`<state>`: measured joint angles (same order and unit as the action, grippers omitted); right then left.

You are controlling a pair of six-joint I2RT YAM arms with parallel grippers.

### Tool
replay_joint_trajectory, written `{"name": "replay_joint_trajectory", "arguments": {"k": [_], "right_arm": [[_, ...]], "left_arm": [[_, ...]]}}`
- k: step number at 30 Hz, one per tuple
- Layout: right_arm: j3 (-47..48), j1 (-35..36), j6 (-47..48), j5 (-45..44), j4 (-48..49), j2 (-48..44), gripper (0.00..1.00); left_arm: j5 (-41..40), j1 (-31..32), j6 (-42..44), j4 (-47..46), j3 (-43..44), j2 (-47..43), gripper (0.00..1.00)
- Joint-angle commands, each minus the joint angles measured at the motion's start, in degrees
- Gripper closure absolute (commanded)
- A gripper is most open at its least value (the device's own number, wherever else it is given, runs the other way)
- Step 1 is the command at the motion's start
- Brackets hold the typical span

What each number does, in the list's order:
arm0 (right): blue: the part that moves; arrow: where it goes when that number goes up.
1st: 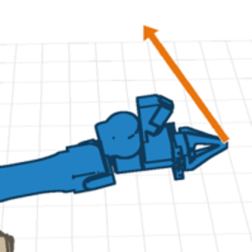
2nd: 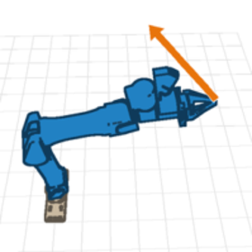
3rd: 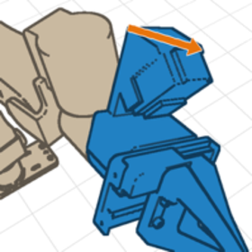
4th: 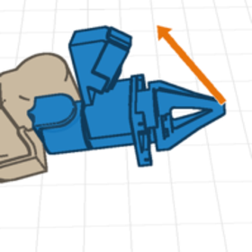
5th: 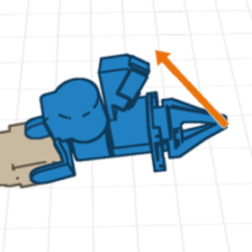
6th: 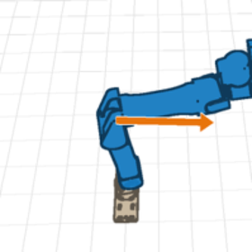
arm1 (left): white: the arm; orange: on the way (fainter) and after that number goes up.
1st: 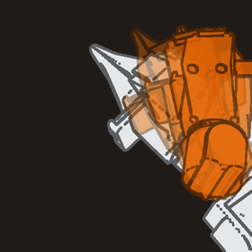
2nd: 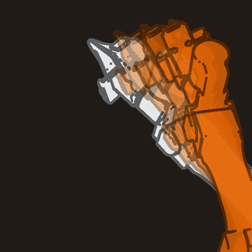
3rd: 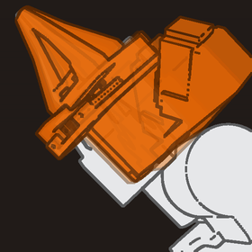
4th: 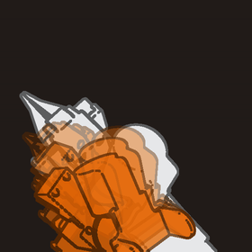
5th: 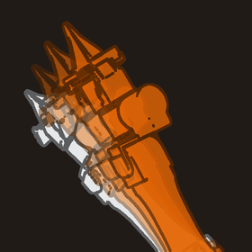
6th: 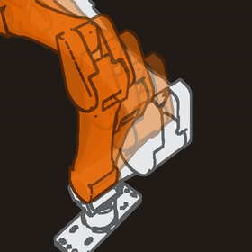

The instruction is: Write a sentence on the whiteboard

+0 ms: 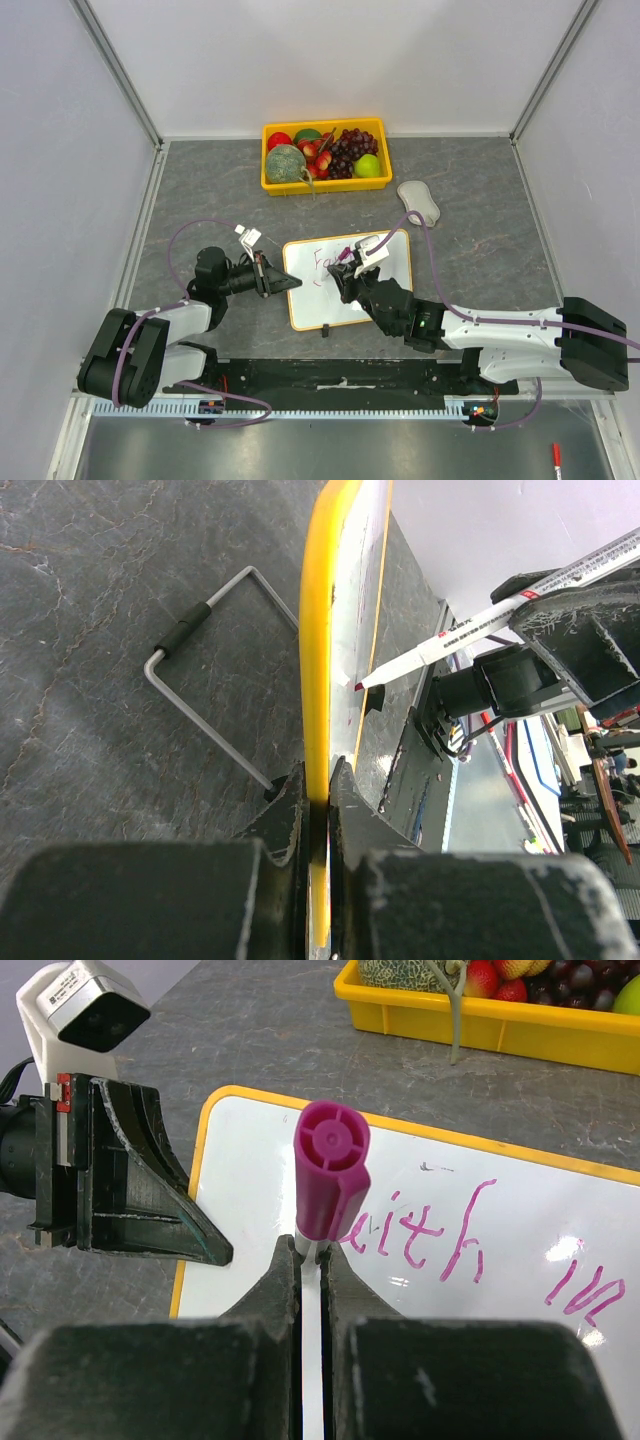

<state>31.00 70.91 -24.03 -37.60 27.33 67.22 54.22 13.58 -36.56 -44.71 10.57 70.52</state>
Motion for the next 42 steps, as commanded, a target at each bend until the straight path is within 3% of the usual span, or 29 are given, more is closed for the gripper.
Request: {"name": "replay_joint_trajectory", "arguments": {"k": [1, 32, 42], "right_arm": [[-0.2, -0.4, -1.1, -1.1, 1.4, 0.2, 1.00], [-2.4, -0.4, -5.0, 7.3, -3.1, -1.1, 1.00], [-0.1, -0.8, -5.1, 9.7, -3.4, -8.9, 1.00]], "left_arm": [[-4.3, -0.1, 4.7, 0.4, 0.2, 0.3, 0.98], [-4.4, -0.1, 4.9, 0.4, 0.3, 0.6, 0.98], [-4.2, 0.0, 4.9, 0.4, 0.3, 0.5, 0.98]]}}
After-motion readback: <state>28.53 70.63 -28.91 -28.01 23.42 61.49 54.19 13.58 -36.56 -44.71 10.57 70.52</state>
